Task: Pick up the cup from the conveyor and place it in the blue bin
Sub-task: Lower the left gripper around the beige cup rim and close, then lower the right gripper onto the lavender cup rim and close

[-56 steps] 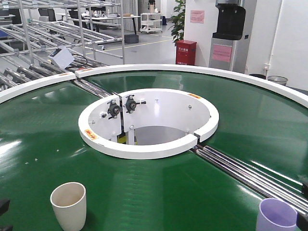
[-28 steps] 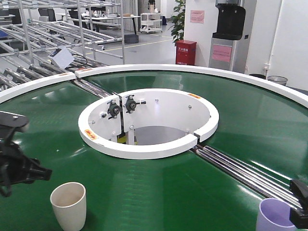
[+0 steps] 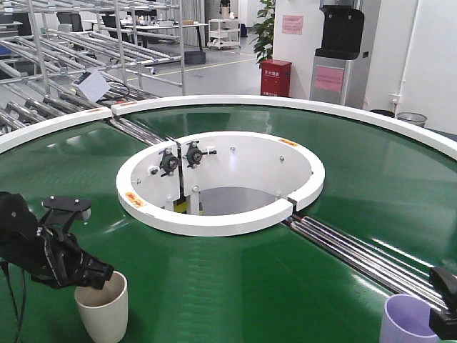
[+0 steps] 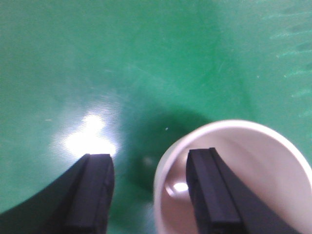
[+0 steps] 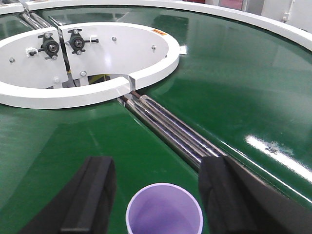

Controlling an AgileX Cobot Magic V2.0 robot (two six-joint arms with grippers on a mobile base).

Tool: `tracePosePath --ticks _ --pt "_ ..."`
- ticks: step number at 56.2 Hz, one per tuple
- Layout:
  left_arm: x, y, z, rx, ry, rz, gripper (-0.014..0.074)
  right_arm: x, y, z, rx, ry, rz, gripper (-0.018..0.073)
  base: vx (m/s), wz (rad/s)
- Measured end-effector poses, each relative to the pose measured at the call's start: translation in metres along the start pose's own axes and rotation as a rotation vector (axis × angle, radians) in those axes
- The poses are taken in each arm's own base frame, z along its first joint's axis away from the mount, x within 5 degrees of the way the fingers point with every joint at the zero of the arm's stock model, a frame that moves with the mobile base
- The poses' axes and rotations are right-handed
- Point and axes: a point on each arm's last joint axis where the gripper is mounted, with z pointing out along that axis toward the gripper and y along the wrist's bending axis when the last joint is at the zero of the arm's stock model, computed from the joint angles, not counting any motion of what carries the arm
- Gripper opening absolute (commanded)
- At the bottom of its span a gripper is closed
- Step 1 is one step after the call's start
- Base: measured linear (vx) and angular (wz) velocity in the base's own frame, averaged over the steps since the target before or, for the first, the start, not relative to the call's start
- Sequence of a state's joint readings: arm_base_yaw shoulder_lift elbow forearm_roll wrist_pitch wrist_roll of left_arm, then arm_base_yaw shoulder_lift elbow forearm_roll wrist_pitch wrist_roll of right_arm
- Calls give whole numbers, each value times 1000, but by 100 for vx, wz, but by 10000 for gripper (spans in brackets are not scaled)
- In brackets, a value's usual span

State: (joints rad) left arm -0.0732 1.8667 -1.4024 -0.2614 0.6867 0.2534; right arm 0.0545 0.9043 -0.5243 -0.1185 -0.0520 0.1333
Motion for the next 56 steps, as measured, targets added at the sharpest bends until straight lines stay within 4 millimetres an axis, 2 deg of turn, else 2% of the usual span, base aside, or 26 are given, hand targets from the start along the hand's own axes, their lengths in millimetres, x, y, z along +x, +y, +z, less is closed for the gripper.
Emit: tracePosePath --ticks 13,19,25,31,37,45,56 --pt "3 1 19 25 22 -44 449 1 0 0 4 26 1 456 0 0" --pt "4 1 19 27 31 -40 385 -3 -2 2 26 146 47 456 0 0" --pt "5 1 19 28 35 -39 299 -18 -8 10 77 289 121 456 0 0" --pt "5 0 19 28 36 -38 206 -37 -23 24 166 429 184 456 0 0" --pt "5 0 19 28 37 -38 136 -44 -43 43 250 577 232 456 0 0" --pt "5 1 19 27 37 -34 81 -41 -59 72 254 738 207 456 0 0" --pt "5 1 19 27 38 -34 61 -26 -59 109 141 843 183 456 0 0"
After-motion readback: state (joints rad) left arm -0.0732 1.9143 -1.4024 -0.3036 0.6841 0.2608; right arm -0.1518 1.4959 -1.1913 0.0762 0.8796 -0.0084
